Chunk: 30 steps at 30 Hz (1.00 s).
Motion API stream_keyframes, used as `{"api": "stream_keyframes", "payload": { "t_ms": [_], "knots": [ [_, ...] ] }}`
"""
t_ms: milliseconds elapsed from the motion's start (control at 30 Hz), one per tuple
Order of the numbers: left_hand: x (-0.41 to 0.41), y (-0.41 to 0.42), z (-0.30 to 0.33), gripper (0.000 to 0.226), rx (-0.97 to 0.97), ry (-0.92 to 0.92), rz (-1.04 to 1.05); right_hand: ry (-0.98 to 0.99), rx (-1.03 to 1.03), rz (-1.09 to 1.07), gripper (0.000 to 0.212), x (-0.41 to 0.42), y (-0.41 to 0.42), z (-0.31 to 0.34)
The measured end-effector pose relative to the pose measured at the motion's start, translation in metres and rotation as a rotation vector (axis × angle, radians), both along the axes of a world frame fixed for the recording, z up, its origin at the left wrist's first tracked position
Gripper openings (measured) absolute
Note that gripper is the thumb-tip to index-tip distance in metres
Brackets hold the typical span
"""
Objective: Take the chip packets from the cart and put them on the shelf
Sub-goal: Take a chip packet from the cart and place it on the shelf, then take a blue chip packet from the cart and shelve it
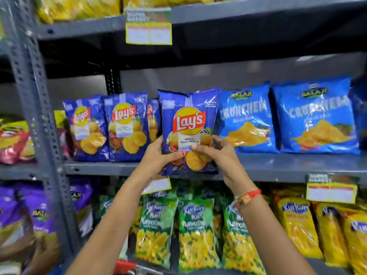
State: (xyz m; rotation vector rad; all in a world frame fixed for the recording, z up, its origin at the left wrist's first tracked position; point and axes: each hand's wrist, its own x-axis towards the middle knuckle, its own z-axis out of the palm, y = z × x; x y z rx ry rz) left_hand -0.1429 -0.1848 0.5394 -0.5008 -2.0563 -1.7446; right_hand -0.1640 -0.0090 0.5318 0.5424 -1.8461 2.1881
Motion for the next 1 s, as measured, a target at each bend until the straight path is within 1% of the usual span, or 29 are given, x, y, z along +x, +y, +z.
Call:
{"api": "stream_keyframes", "payload": {
  "t_ms": [67, 100, 133, 233, 267, 300, 333, 400, 467, 633, 700, 767, 833, 900, 933, 1000],
  "knots": [
    [-0.014, -0.007, 0.011, 0.038, -0.005, 0.005, 0.028, 0.002, 0.014, -0.022, 0.031, -0.014, -0.009, 0.01],
    [-0.023, -0.01, 0.016, 0.037, -0.018, 0.01, 0.054, 0.002, 0.023, -0.03, 0.034, -0.022, -0.014, 0.015],
    [-0.031, -0.013, 0.019, 0.036, -0.028, 0.011, 0.08, -0.001, 0.035, -0.049, 0.043, -0.03, -0.019, 0.018],
    [-0.05, -0.016, 0.021, 0.045, -0.062, 0.006, 0.203, 0.003, 0.081, -0.144, 0.085, -0.05, -0.031, 0.018],
    [-0.053, -0.015, 0.02, 0.047, -0.069, 0.009, 0.245, 0.0, 0.09, -0.165, 0.094, -0.058, -0.034, 0.014],
    [-0.055, -0.014, 0.018, 0.048, -0.067, 0.015, 0.275, -0.008, 0.098, -0.185, 0.097, -0.062, -0.036, 0.011],
    [-0.057, -0.014, 0.015, 0.05, -0.054, 0.021, 0.293, -0.017, 0.11, -0.212, 0.095, -0.061, -0.039, 0.009],
    [-0.057, -0.013, 0.008, 0.054, -0.024, 0.039, 0.309, -0.017, 0.148, -0.282, 0.077, -0.053, -0.044, 0.009],
    [-0.056, -0.012, 0.003, 0.057, -0.006, 0.061, 0.333, 0.008, 0.172, -0.32, 0.066, -0.052, -0.046, 0.008],
    [-0.052, -0.008, 0.003, 0.061, -0.013, 0.064, 0.374, 0.045, 0.221, -0.36, 0.069, -0.045, -0.049, 0.01],
    [-0.045, -0.006, 0.001, 0.07, -0.006, 0.052, 0.415, 0.085, 0.246, -0.385, 0.074, -0.038, -0.048, 0.009],
    [-0.032, -0.001, -0.003, 0.076, 0.029, 0.105, 0.475, 0.141, 0.243, -0.423, 0.077, -0.029, -0.043, 0.007],
    [-0.016, 0.006, -0.011, 0.069, 0.058, 0.23, 0.558, 0.186, 0.234, -0.447, 0.074, -0.018, -0.036, 0.002],
    [0.002, 0.014, -0.023, 0.054, 0.053, 0.364, 0.623, 0.213, 0.214, -0.444, 0.067, -0.004, -0.028, -0.008],
    [0.01, 0.019, -0.032, 0.046, 0.054, 0.416, 0.629, 0.222, 0.198, -0.435, 0.062, 0.003, -0.023, -0.016],
    [0.023, 0.03, -0.057, 0.034, 0.061, 0.454, 0.6, 0.219, 0.163, -0.403, 0.055, 0.019, -0.015, -0.038]
  ]
}}
